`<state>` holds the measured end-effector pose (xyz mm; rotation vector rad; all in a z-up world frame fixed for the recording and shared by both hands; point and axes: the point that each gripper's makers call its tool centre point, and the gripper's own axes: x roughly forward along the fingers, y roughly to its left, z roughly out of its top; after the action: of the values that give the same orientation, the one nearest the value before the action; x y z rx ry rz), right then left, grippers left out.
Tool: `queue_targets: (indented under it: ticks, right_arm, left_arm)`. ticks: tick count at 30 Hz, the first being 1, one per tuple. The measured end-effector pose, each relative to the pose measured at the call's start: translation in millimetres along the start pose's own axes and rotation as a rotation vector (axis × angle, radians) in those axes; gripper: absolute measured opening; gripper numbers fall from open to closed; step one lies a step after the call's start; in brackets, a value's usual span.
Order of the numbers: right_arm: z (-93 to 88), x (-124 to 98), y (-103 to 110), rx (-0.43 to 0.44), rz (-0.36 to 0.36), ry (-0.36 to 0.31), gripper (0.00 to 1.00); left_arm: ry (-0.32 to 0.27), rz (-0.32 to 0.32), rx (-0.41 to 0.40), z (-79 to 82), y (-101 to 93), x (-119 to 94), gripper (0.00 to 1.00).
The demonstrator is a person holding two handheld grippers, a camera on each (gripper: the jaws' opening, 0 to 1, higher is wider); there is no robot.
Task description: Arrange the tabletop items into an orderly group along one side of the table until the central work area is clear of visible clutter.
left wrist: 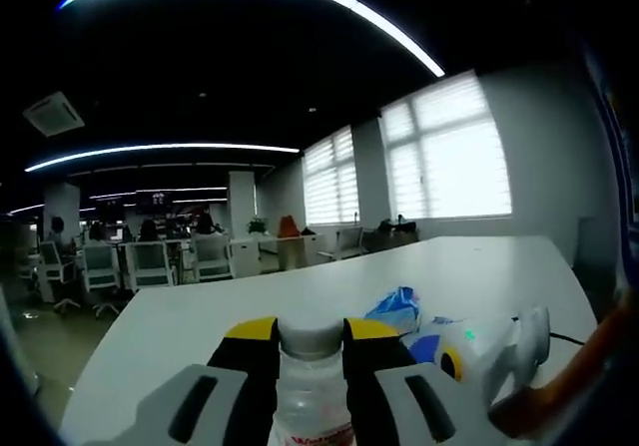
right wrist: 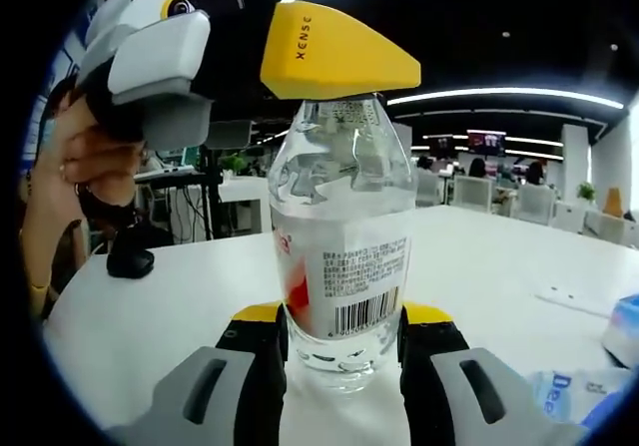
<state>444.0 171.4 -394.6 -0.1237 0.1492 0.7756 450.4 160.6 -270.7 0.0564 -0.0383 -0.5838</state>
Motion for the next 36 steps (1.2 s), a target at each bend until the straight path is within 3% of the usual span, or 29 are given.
queue_targets:
  ticks: [5, 22, 31, 36]
  right_arm:
    - [-6.2, 10.8, 4.5, 0.015, 0.014, 0.01, 0.41]
    - [-10.6, 17.9, 1.8, 0.014, 0.003, 0.02, 0.42]
    - [-10.8, 16.2, 1.1, 0.071, 0.014, 0.016, 0.42]
    - [-9.5, 15.6, 1.6, 0.035, 0.021, 0.011, 0.42]
  left_arm:
    - [0.024, 0.015, 0.007, -8.7, 8.5, 0.4, 0.23]
    - [0.023, 0.022, -0.014, -14.9, 16.5, 4.9, 0.23]
    - [0.012, 0.041, -0.035, -11.5, 19.1, 6.1, 0.23]
    - [0.006, 0.07, -0.024, -9.0, 19.0, 4.7, 0.23]
